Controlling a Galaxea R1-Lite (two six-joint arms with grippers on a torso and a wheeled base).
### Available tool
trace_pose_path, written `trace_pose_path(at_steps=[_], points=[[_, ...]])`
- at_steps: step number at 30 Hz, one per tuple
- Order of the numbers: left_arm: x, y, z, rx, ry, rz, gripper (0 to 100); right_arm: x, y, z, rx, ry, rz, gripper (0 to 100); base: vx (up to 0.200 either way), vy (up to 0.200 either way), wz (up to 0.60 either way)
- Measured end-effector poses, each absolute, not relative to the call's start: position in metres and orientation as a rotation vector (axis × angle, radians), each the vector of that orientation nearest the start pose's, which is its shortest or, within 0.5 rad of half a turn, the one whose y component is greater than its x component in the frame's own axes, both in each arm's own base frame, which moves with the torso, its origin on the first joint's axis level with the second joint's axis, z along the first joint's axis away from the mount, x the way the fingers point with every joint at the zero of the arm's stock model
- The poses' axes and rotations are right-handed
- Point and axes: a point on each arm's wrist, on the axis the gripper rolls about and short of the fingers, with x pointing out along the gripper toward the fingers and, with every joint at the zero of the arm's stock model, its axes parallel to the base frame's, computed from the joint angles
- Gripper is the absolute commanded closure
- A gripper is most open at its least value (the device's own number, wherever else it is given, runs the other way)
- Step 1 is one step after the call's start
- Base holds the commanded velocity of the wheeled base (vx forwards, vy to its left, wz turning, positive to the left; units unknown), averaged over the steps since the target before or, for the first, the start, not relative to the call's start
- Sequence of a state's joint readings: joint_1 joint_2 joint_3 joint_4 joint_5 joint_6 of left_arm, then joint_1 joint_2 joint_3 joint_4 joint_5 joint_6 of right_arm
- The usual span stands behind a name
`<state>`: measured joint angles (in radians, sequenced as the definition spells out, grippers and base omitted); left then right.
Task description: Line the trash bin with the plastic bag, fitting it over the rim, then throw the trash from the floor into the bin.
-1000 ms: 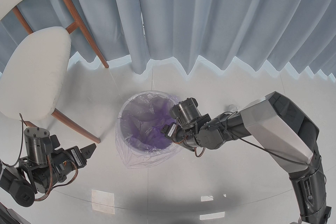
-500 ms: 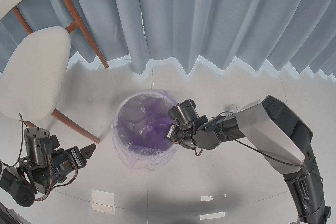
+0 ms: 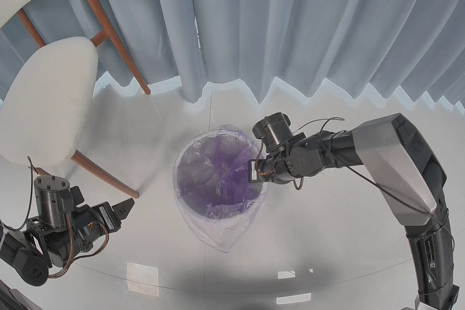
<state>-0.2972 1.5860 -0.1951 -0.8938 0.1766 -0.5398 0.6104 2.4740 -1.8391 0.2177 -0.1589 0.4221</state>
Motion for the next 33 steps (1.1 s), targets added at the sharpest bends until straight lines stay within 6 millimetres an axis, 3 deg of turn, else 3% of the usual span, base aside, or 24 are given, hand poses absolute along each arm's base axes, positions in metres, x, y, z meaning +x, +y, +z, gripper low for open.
trace_pose_path(at_steps=[11, 18, 23, 33], points=[[0.194, -0.056, 0.09, -0.409, 0.515, 0.011, 0, 0.418, 0.241, 0.085, -0.145, 0.818, 0.621, 100, 0.0, 0.0, 0.0], [0.194, -0.056, 0.089, -0.409, 0.52, 0.011, 0, 0.432, 0.215, 0.081, -0.433, 0.703, 0.798, 100, 0.0, 0.0, 0.0], [0.194, -0.056, 0.088, -0.408, 0.525, 0.012, 0, 0.443, 0.2, 0.067, -0.534, 0.673, 0.852, 100, 0.0, 0.0, 0.0], [0.194, -0.056, 0.087, -0.406, 0.532, 0.014, 0, 0.46, 0.2, 0.052, -0.526, 0.667, 0.83, 100, 0.0, 0.0, 0.0]])
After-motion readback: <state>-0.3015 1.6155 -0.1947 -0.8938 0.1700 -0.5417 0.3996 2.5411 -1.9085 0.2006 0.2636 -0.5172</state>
